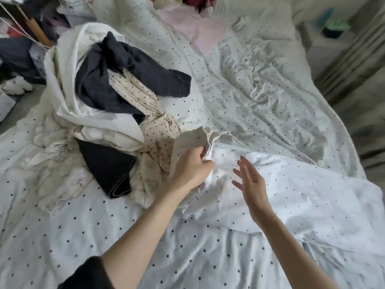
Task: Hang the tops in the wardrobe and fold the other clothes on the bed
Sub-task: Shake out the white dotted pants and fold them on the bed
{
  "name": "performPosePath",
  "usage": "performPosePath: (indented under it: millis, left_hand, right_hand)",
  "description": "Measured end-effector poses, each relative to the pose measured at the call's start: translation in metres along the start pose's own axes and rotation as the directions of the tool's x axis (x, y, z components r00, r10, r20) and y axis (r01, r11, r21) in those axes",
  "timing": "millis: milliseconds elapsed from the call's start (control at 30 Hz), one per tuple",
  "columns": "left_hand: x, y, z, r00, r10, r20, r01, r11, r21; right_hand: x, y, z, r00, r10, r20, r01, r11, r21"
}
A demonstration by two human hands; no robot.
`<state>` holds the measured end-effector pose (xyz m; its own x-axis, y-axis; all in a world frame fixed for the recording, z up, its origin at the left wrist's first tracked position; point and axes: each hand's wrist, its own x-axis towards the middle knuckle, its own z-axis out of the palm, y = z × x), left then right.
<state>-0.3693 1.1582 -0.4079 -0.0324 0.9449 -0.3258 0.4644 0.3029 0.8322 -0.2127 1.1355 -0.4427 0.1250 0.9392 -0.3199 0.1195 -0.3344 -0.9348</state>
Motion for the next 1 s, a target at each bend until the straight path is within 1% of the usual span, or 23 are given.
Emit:
performPosePath:
  millis: [67, 133, 200, 233, 300, 333, 367, 433, 500, 533, 567, 600, 633, 667, 700, 733, 767, 800, 833, 900, 967, 1000]
  left_hand:
    - [0.006, 0.01, 0.043, 0.999, 0.044, 0.018, -0.046, 0.99, 0.135]
    - [0.009, 0.011, 0.084, 0.994, 0.078, 0.073, -0.097, 0.942, 0.322]
    - [0.006, 0.007, 0.12, 0.979, 0.083, 0.189, -0.166, 0.861, 0.481]
    - [0.004, 0.002, 0.125, 0.967, 0.092, 0.238, -0.204, 0.836, 0.509]
    - [0.001, -0.003, 0.134, 0.944, 0.11, 0.31, -0.255, 0.84, 0.479]
    - [0.001, -0.007, 0.131, 0.937, 0.114, 0.329, -0.256, 0.867, 0.428]
    - [-0.001, -0.01, 0.127, 0.935, 0.109, 0.336, -0.238, 0.897, 0.372]
    - [-0.003, -0.016, 0.11, 0.941, 0.109, 0.32, -0.208, 0.933, 0.293]
    - [-0.006, -0.025, 0.087, 0.96, 0.133, 0.244, -0.19, 0.956, 0.223]
    - [-0.007, -0.03, 0.075, 0.975, 0.147, 0.164, -0.177, 0.966, 0.19]
    - [-0.008, -0.037, 0.063, 0.987, 0.147, 0.058, -0.155, 0.973, 0.172]
    - [-0.008, -0.044, 0.053, 0.99, 0.128, -0.058, -0.117, 0.979, 0.165]
    - [-0.008, -0.054, 0.041, 0.983, 0.08, -0.163, -0.053, 0.984, 0.169]
    - [-0.007, -0.064, 0.033, 0.971, 0.013, -0.239, 0.026, 0.987, 0.159]
    - [-0.007, -0.073, 0.026, 0.959, -0.08, -0.272, 0.118, 0.985, 0.127]
    - [-0.007, -0.084, 0.021, 0.948, -0.193, -0.252, 0.214, 0.975, 0.058]
    - [-0.007, -0.09, 0.019, 0.936, -0.293, -0.196, 0.294, 0.956, -0.027]
    - [-0.008, -0.097, 0.017, 0.92, -0.374, -0.114, 0.362, 0.925, -0.115]
    - [-0.008, -0.102, 0.018, 0.905, -0.423, -0.036, 0.409, 0.892, -0.192]
    - [-0.007, -0.109, 0.021, 0.895, -0.442, 0.053, 0.438, 0.852, -0.287]
    - [-0.004, -0.109, 0.022, 0.896, -0.437, 0.083, 0.434, 0.818, -0.377]
    - [-0.002, -0.108, 0.021, 0.897, -0.433, 0.094, 0.433, 0.81, -0.396]
  right_hand:
    - [-0.002, 0.007, -0.029, 0.999, 0.036, -0.031, -0.034, 0.998, 0.045]
    - [-0.001, 0.015, -0.054, 0.997, 0.063, -0.055, -0.059, 0.996, 0.062]
    - [0.001, 0.027, -0.078, 0.993, 0.088, -0.073, -0.085, 0.995, 0.048]
    - [0.002, 0.031, -0.08, 0.994, 0.082, -0.069, -0.081, 0.997, 0.014]
    - [0.002, 0.041, -0.086, 0.998, 0.042, -0.044, -0.047, 0.992, -0.116]
    - [0.001, 0.045, -0.083, 1.0, -0.008, -0.029, 0.001, 0.975, -0.221]
    - [0.0, 0.048, -0.08, 0.997, -0.071, -0.009, 0.064, 0.941, -0.332]
    - [-0.001, 0.048, -0.066, 0.973, -0.221, 0.072, 0.227, 0.829, -0.512]
    - [0.001, 0.045, -0.049, 0.926, -0.33, 0.181, 0.37, 0.708, -0.602]
    - [0.003, 0.045, -0.041, 0.904, -0.361, 0.23, 0.42, 0.644, -0.639]
    - [0.004, 0.047, -0.033, 0.899, -0.354, 0.259, 0.43, 0.601, -0.673]
    - [0.007, 0.048, -0.028, 0.916, -0.308, 0.259, 0.397, 0.589, -0.704]
    - [0.008, 0.049, -0.023, 0.943, -0.24, 0.232, 0.332, 0.62, -0.711]
    - [0.009, 0.049, -0.021, 0.969, -0.177, 0.174, 0.248, 0.686, -0.684]
    - [0.008, 0.049, -0.021, 0.987, -0.127, 0.094, 0.159, 0.771, -0.617]
    - [0.007, 0.048, -0.021, 0.998, -0.069, 0.002, 0.059, 0.847, -0.529]
    - [0.006, 0.046, -0.024, 0.997, 0.006, -0.079, -0.041, 0.896, -0.442]
    - [0.005, 0.044, -0.025, 0.988, 0.091, -0.128, -0.133, 0.915, -0.38]
    - [0.004, 0.043, -0.028, 0.977, 0.159, -0.145, -0.2, 0.918, -0.343]
    - [0.0, 0.044, -0.034, 0.97, 0.206, -0.126, -0.237, 0.914, -0.33]
    - [-0.005, 0.046, -0.037, 0.972, 0.202, -0.118, -0.231, 0.913, -0.337]
    - [-0.008, 0.048, -0.038, 0.973, 0.192, -0.128, -0.226, 0.906, -0.359]
